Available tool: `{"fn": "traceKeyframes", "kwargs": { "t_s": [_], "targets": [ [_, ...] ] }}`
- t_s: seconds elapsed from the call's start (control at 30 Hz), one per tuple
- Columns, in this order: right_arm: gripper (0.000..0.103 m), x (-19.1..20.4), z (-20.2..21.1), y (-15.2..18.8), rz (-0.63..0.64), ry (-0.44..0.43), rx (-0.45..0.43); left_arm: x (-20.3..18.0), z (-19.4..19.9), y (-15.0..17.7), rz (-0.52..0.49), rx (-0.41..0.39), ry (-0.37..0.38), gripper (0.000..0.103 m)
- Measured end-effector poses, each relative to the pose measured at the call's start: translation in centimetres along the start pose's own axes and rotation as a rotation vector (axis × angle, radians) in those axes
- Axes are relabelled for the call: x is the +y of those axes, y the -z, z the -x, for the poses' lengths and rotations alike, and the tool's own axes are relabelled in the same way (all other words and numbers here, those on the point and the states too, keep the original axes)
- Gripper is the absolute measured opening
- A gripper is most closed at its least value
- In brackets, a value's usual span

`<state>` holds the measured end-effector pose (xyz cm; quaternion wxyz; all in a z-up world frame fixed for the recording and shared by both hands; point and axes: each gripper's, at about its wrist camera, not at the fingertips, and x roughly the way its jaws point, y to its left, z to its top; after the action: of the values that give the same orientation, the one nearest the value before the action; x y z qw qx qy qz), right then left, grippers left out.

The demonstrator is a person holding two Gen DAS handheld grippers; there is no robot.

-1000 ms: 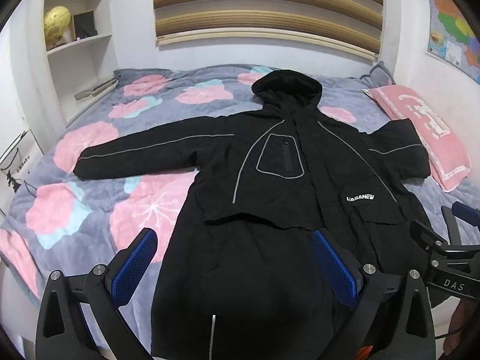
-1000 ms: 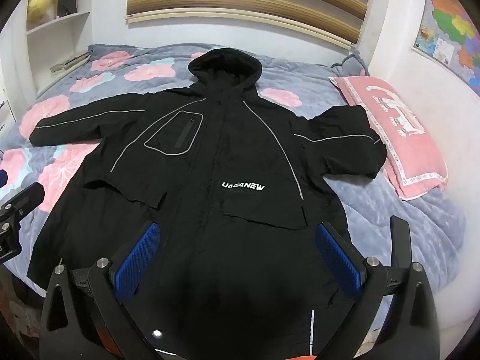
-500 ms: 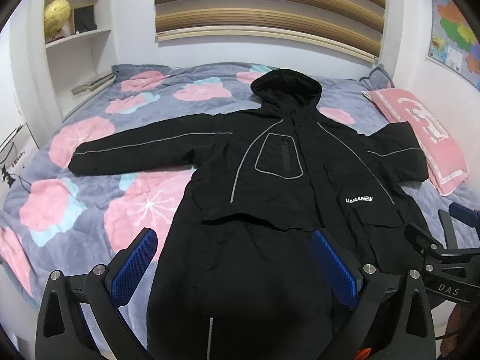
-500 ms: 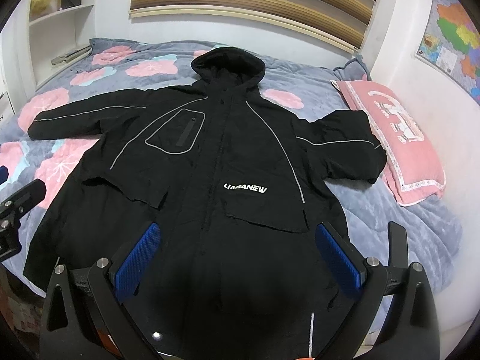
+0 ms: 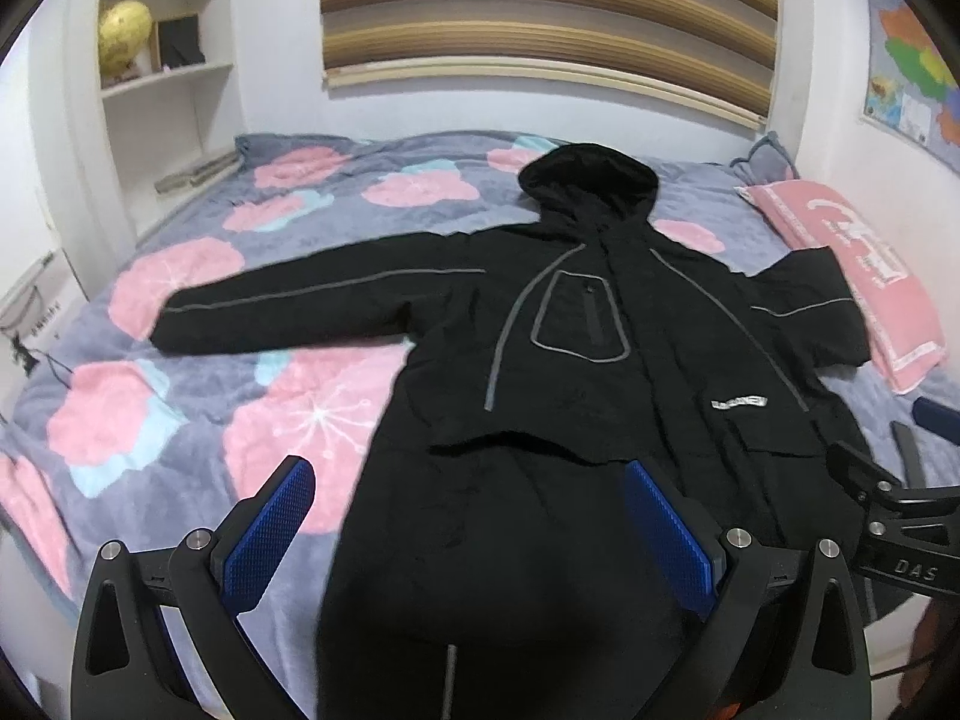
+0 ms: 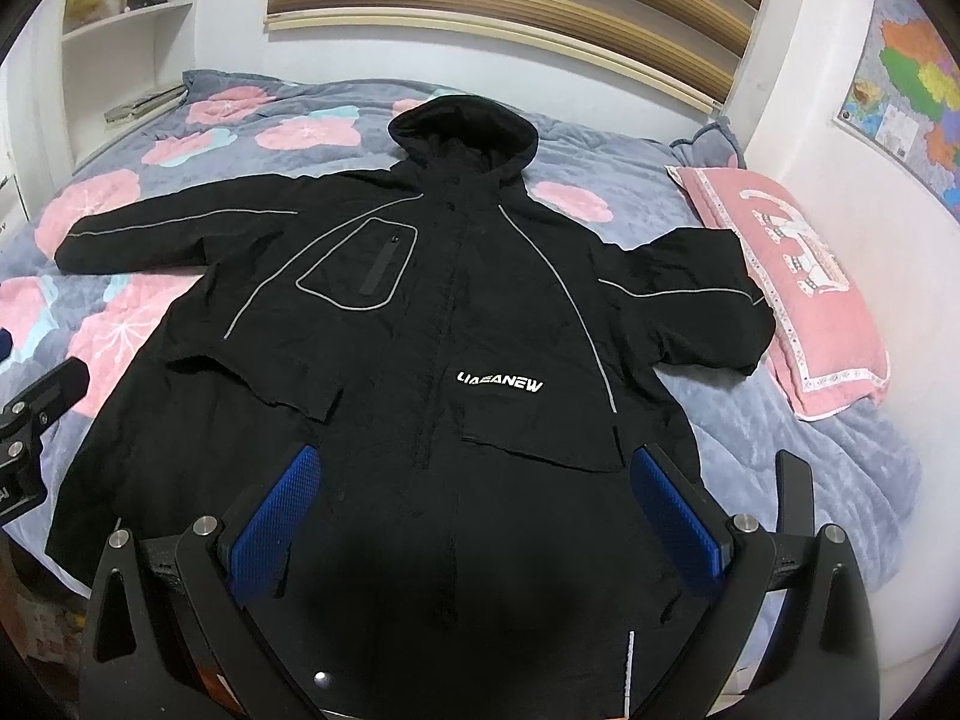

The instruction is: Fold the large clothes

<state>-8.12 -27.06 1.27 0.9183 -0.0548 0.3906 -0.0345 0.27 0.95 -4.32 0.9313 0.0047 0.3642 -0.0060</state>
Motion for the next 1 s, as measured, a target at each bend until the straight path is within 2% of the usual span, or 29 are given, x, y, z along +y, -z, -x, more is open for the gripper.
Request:
{"fn": "traceKeyframes", "kwargs": {
  "t_s": [0.17, 0.27, 0.37, 0.5, 0.6, 0.7, 0.8, 0.87, 1.0],
  "targets": [
    [0.103, 0.5, -0.5, -0.1, 0.016, 0.012, 0.022, 0.5, -0.6, 0.1, 0.021, 0.015, 0.046, 0.102],
    [0.103, 1.0, -1.3, -0.3, 0.020, 0.017, 0.031, 1.0, -1.0, 0.3, 0.030, 0.016, 0.047, 0.102],
    [0.103, 1.6, -2.3, -0.5, 0.017, -0.003, 0.045, 1.9, -1.5, 0.3, 0.057, 0.019, 0.048, 0.102],
    [0.103, 2.2, -4.4, -1.4, 0.015, -0.056, 0.045, 3.6, -2.8, 0.6, 0.118, 0.053, 0.087, 0.102],
    [0.103, 2.3, -5.7, -3.1, 0.017, -0.088, -0.027, 5.4, -4.2, 1.0, 0.154, 0.079, 0.106, 0.102],
    [0.103, 1.8, -7.6, -4.6, 0.001, -0.096, -0.113, 9.5, -5.3, 0.9, 0.235, 0.060, 0.084, 0.102],
    [0.103, 1.0, -11.0, -5.8, -0.053, -0.121, -0.137, 14.2, -5.9, 0.2, 0.305, 0.010, 0.015, 0.102],
    [0.103, 0.4, -13.8, -5.9, -0.092, -0.146, -0.118, 17.7, -6.7, -0.5, 0.351, -0.022, -0.024, 0.102],
    [0.102, -0.6, -19.6, -4.0, -0.166, -0.189, -0.032, 24.1, -9.2, -2.5, 0.438, -0.059, -0.005, 0.102]
  ]
}}
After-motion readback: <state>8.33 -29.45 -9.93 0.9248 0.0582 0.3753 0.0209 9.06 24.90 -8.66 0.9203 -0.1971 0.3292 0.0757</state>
